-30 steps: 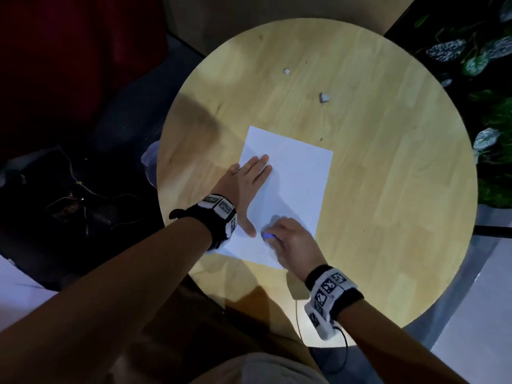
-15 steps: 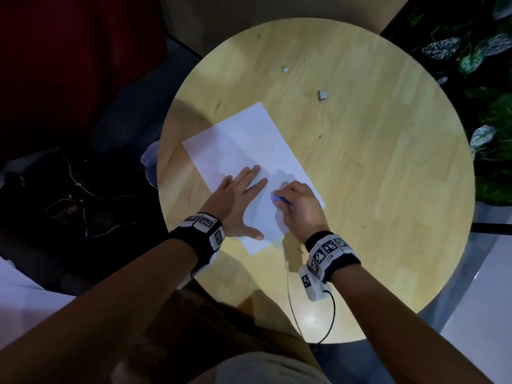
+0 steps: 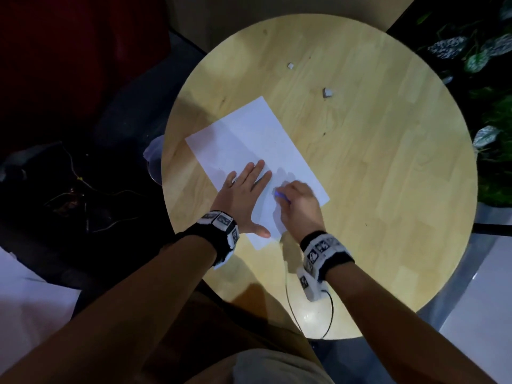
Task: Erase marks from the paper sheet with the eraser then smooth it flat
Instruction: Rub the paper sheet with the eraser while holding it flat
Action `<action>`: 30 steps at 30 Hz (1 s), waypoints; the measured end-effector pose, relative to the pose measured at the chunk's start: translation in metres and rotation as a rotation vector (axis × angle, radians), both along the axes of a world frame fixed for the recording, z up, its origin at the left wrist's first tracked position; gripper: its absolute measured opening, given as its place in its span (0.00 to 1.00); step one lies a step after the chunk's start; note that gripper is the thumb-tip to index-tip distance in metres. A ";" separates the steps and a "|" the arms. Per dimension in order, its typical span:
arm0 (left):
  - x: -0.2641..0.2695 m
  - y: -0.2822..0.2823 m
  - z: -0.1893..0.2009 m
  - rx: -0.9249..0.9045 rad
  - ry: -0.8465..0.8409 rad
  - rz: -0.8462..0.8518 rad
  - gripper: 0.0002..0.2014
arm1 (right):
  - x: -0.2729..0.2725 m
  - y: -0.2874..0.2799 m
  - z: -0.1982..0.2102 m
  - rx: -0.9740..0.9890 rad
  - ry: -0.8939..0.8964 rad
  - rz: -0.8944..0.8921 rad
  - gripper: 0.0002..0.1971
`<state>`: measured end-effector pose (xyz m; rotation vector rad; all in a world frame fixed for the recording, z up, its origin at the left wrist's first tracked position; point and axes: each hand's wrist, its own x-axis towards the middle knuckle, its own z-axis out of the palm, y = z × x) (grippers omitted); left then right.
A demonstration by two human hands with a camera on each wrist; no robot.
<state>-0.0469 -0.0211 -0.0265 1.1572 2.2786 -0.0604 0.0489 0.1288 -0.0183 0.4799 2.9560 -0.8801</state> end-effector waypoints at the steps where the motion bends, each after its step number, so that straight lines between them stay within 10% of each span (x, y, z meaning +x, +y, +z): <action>1: 0.001 0.000 0.000 -0.006 0.007 -0.001 0.70 | 0.014 -0.009 0.001 -0.013 -0.009 0.033 0.08; 20: 0.008 -0.004 0.006 0.004 -0.102 -0.217 0.71 | 0.035 -0.001 0.010 -0.111 -0.070 0.217 0.06; 25: -0.018 -0.010 0.023 0.222 -0.127 0.029 0.46 | 0.022 0.016 0.010 -0.124 -0.059 0.061 0.06; 30: -0.034 -0.020 0.004 0.159 -0.112 0.160 0.64 | -0.005 0.008 0.011 -0.144 -0.030 0.047 0.07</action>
